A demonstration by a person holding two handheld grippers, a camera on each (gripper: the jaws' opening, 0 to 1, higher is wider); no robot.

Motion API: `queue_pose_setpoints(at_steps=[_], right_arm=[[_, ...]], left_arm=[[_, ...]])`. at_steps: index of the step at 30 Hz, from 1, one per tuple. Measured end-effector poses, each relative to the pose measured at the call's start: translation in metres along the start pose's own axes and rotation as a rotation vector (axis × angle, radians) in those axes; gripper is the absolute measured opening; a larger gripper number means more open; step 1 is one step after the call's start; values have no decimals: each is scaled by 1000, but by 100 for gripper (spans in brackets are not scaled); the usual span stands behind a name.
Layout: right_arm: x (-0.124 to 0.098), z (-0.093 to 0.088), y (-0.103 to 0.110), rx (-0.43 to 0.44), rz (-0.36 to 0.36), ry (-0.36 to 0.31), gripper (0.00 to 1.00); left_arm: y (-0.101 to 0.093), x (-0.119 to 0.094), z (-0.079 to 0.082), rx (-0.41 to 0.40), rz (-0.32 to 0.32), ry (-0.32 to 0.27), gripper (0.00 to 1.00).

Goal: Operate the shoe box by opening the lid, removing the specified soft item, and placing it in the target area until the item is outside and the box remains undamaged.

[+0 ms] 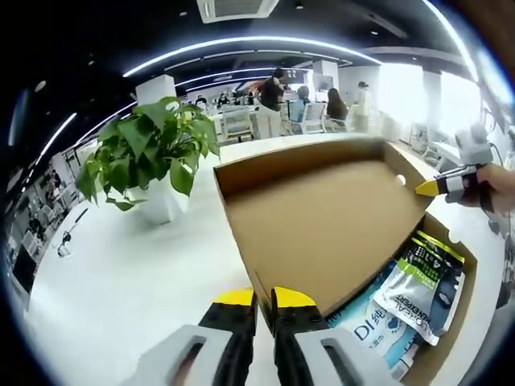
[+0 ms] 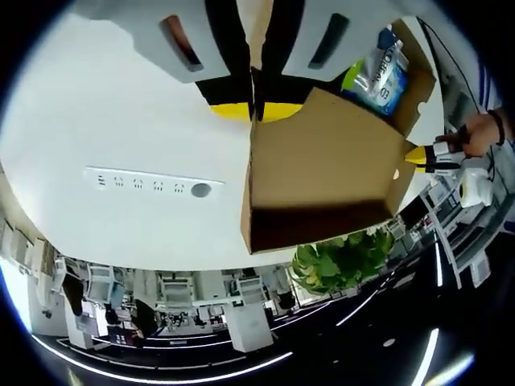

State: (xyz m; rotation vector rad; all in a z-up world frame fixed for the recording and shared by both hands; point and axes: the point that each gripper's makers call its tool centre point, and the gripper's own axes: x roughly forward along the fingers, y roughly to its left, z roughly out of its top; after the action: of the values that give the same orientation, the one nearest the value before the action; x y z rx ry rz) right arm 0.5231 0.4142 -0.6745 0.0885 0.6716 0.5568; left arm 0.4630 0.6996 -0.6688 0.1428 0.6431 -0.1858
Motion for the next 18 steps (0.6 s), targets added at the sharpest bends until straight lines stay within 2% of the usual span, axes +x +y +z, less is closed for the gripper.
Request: queue_pose_setpoints(at_steps=[18], right_arm=[[10,-10,-3,56,-3,37,2]], left_arm=[[1,15,-9,-55,1,47,7]])
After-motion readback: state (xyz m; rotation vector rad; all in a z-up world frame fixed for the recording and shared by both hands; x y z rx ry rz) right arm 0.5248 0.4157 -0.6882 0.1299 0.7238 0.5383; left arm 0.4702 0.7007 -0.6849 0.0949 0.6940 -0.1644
